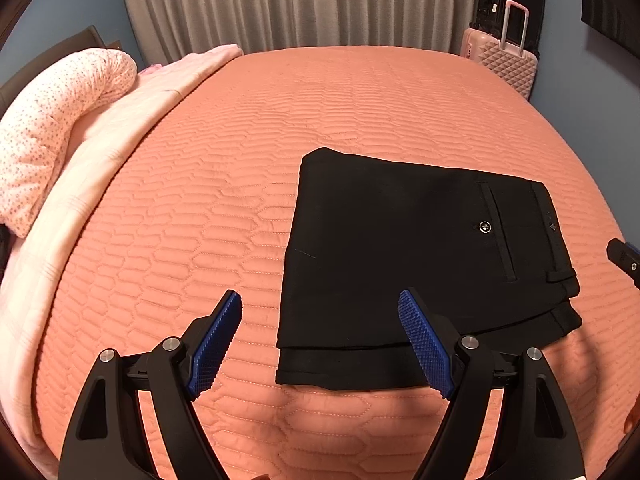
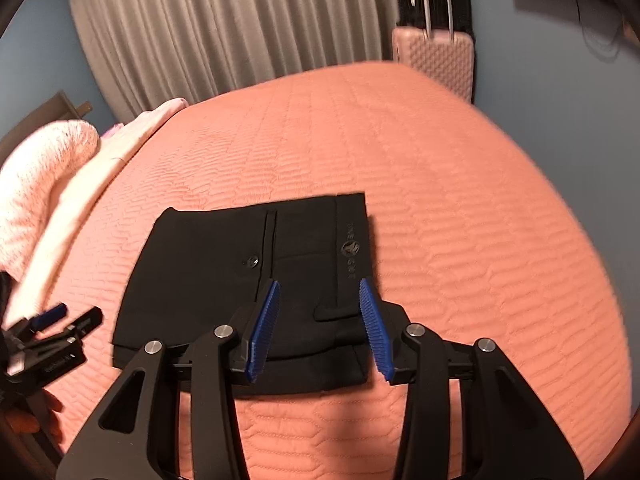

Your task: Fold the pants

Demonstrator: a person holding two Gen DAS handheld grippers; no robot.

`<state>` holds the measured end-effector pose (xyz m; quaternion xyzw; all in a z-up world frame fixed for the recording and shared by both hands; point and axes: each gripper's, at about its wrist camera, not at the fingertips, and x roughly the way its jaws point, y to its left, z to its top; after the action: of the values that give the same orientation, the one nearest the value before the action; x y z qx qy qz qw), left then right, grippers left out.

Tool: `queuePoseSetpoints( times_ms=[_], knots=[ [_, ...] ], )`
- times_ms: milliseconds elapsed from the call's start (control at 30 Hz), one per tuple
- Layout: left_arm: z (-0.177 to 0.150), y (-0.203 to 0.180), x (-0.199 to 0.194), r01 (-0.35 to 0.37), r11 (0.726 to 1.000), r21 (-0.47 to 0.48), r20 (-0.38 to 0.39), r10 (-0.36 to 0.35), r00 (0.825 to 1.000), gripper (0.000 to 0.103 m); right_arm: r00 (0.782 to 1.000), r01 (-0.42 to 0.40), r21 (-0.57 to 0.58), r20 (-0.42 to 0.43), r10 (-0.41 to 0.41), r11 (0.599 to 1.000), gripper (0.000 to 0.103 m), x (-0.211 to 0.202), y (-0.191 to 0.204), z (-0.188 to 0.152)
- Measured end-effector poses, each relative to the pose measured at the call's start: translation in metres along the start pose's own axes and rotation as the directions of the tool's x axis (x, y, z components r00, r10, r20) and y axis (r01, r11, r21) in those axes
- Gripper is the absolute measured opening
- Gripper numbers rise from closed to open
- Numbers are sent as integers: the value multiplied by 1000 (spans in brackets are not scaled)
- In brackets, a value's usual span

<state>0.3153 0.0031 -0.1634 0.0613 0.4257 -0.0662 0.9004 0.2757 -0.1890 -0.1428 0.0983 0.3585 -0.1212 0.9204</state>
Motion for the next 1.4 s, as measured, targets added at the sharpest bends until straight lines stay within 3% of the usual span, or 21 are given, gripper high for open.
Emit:
queuePoseSetpoints(
  times_ms=[67, 233, 367, 567, 600, 633, 667, 800, 900, 1033, 1400],
  knots=[
    [0, -2, -2, 0, 1000, 1, 3, 0, 1000, 79, 1000, 28, -39, 4, -28, 999, 41, -1, 8, -2],
    [0, -6, -8, 3, 1000, 7, 13, -3, 1000, 79, 1000, -17, -30, 9, 17, 999, 41, -9, 14, -4],
    [-2, -10, -13, 5, 1000, 16, 18, -5, 1000, 79, 996, -20, -25, 88, 23, 999, 41, -26, 16, -6],
    [-2, -13, -14, -8, 999, 32, 19, 7, 1000, 79, 999, -6, 8, 53, 6, 1000, 42, -20, 9, -1],
    [-2, -13, -13, -8, 999, 32, 19, 7, 1000, 79, 999, -2, 18, 51, 1, 1000, 55, -20, 7, -1],
    [-1, -12, -12, -8, 999, 31, 17, 7, 1000, 79, 998, 8, 34, 70, -11, 999, 98, -23, 5, -1],
    [-1, -12, -11, -8, 999, 31, 16, 7, 1000, 79, 991, 16, 45, 133, -22, 999, 98, -31, 2, -2],
    [-2, -12, -6, -14, 999, 31, 10, 14, 1000, 79, 983, 56, -36, 178, -49, 998, 98, -35, 9, 1],
    [-1, -8, 1, -18, 999, 30, -1, 18, 1000, 79, 986, 80, -78, 151, -68, 994, 98, -23, 8, 2],
    [0, 1, 11, -27, 1000, 8, -19, 27, 999, 79, 996, 52, -64, 82, -47, 997, 98, -5, -2, 1],
    [1, -4, 17, -38, 999, 32, -11, 39, 999, 79, 996, 40, -96, 81, -32, 995, 98, 3, 12, 0]
  ],
)
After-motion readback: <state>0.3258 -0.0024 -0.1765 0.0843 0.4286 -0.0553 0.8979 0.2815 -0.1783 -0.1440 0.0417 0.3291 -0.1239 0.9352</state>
